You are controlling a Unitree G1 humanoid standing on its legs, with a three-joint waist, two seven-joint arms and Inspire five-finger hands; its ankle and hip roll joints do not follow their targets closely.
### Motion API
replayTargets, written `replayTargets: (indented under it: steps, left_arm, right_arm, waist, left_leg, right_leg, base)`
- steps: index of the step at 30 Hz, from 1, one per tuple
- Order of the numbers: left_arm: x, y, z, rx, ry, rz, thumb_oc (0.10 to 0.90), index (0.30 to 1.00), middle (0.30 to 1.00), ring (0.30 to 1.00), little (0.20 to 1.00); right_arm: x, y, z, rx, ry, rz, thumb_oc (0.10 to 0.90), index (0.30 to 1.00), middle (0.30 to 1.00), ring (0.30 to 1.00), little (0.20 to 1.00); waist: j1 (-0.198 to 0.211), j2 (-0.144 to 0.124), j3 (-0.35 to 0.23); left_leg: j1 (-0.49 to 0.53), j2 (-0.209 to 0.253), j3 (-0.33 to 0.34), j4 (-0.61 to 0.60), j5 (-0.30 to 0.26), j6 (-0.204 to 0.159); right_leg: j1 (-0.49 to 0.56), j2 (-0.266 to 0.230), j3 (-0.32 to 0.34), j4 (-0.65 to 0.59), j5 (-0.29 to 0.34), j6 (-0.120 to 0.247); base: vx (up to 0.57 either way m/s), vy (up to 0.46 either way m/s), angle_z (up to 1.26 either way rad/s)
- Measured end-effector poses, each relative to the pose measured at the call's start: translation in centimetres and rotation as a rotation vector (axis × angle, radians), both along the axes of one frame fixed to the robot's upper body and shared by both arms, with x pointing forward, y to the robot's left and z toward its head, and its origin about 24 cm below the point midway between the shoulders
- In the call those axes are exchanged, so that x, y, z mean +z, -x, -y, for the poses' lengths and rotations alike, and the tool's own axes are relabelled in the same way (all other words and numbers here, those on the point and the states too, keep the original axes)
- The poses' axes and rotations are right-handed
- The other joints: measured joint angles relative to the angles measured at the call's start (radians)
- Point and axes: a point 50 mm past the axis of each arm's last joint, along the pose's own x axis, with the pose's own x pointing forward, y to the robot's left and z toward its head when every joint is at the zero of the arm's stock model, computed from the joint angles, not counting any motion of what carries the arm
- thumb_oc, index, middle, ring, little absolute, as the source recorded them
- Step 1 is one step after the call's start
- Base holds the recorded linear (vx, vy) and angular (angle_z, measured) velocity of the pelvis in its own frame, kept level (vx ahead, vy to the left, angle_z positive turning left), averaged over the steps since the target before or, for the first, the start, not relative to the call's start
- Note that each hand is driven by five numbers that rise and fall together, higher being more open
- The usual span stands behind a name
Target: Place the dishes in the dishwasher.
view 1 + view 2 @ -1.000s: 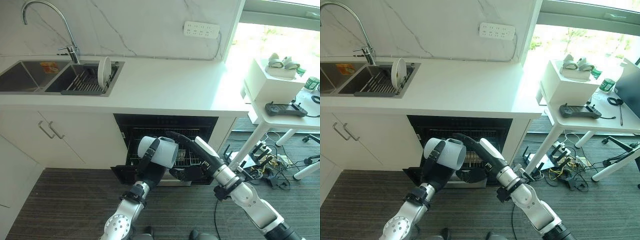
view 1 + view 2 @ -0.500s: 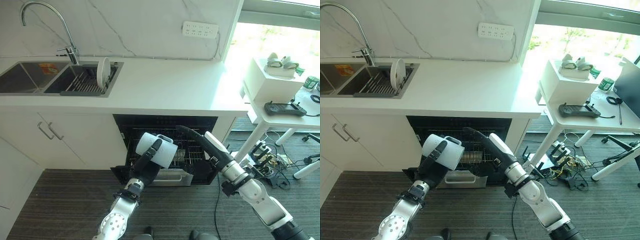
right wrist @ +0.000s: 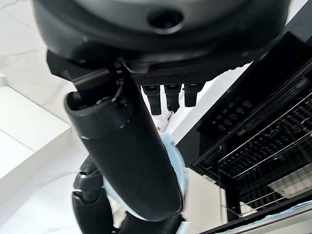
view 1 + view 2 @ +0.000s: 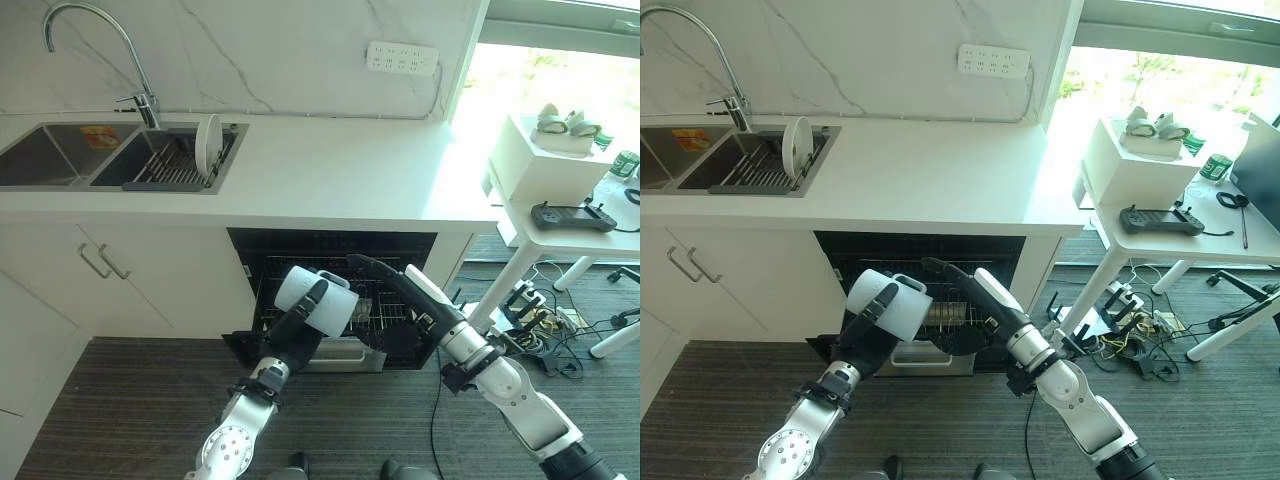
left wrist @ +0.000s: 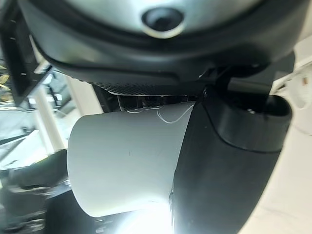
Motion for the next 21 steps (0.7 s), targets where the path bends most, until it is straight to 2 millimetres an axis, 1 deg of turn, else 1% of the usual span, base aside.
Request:
replayTargets:
  steps: [7, 10, 13, 14, 15, 16, 19, 21]
  left_arm:
    - [-0.4, 0.4, 1.0, -0.069, 0.008, -0.044, 0.400, 0.300, 0.300, 0.300, 0.300]
    - [-0.9, 0.7, 1.5, -0.101, 0.016, -0.110, 0.400, 0.300, 0.300, 0.300, 0.300]
    - [-0.9, 0.8, 1.5, -0.109, 0.026, -0.123, 0.400, 0.300, 0.300, 0.300, 0.300]
    - [-0.9, 0.8, 1.5, -0.110, 0.027, -0.123, 0.400, 0.300, 0.300, 0.300, 0.300]
    - [-0.9, 0.8, 1.5, -0.109, 0.028, -0.123, 0.400, 0.300, 0.300, 0.300, 0.300]
    - [-0.9, 0.7, 1.5, -0.108, 0.028, -0.122, 0.400, 0.300, 0.300, 0.300, 0.300]
    - [-0.8, 0.7, 1.5, -0.103, 0.033, -0.116, 0.400, 0.300, 0.300, 0.300, 0.300]
    - [-0.7, 0.7, 1.8, -0.103, 0.086, -0.134, 0.400, 0.300, 0.300, 0.300, 0.300]
  right_arm:
    - [0.1, -0.1, 0.1, -0.023, -0.012, 0.015, 0.800, 0.900, 0.900, 0.900, 0.900]
    - [0.1, 0.0, 0.1, -0.028, -0.012, 0.025, 0.800, 0.900, 0.900, 0.900, 0.900]
    - [0.2, 0.0, 0.1, -0.029, -0.011, 0.025, 0.800, 0.900, 0.900, 0.900, 0.900]
    - [0.2, 0.0, 0.1, -0.031, -0.013, 0.027, 0.695, 0.742, 0.742, 0.742, 0.742]
    - [0.2, 0.0, 0.1, -0.032, -0.013, 0.027, 0.541, 0.512, 0.512, 0.512, 0.512]
    - [0.2, 0.0, 0.1, -0.031, -0.013, 0.028, 0.400, 0.300, 0.300, 0.300, 0.300]
    - [0.1, 0.2, -0.1, -0.012, 0.021, 0.054, 0.400, 0.300, 0.300, 0.300, 0.300]
    - [0.2, 0.2, 0.2, -0.049, 0.019, 0.087, 0.400, 0.300, 0.300, 0.300, 0.300]
  waist:
    - [-0.002, 0.001, 0.000]
    - [0.000, 0.002, 0.000]
    - [-0.001, 0.004, -0.002]
    - [-0.001, 0.005, -0.002]
    - [0.000, 0.006, -0.002]
    - [0.000, 0.006, -0.002]
    - [0.000, 0.012, -0.002]
    - [0.002, 0.012, -0.002]
  left_leg:
    - [0.000, 0.000, 0.000, 0.000, 0.000, 0.000]
    - [-0.001, 0.000, -0.001, 0.001, 0.000, 0.000]
    - [-0.001, 0.000, -0.001, 0.002, 0.001, 0.001]
    - [-0.001, 0.000, -0.002, 0.003, 0.001, 0.001]
    - [-0.001, 0.000, -0.002, 0.003, 0.001, 0.001]
    - [-0.001, 0.000, -0.002, 0.003, 0.001, 0.001]
    - [-0.001, 0.000, -0.003, 0.004, 0.001, 0.001]
    - [-0.001, -0.001, -0.004, 0.005, 0.001, 0.001]
  right_leg:
    - [0.000, 0.000, -0.002, 0.000, 0.000, 0.000]
    - [0.000, 0.000, -0.004, 0.002, 0.000, 0.000]
    - [0.000, -0.001, -0.008, 0.005, -0.001, -0.001]
    - [-0.001, -0.002, -0.010, 0.010, -0.004, -0.002]
    - [-0.001, -0.003, -0.011, 0.013, -0.006, -0.002]
    - [-0.001, -0.003, -0.011, 0.014, -0.006, -0.002]
    - [-0.002, -0.003, -0.012, 0.016, -0.009, -0.004]
    - [-0.001, -0.003, -0.012, 0.016, -0.010, -0.005]
  base:
    - [0.00, 0.000, 0.00]
    - [0.00, 0.000, 0.00]
    - [0.00, 0.001, 0.01]
    - [0.00, 0.007, 0.04]
    - [0.00, 0.008, 0.04]
    - [0.00, 0.000, 0.00]
    - [0.00, 0.000, 0.00]
    - [0.00, 0.000, 0.00]
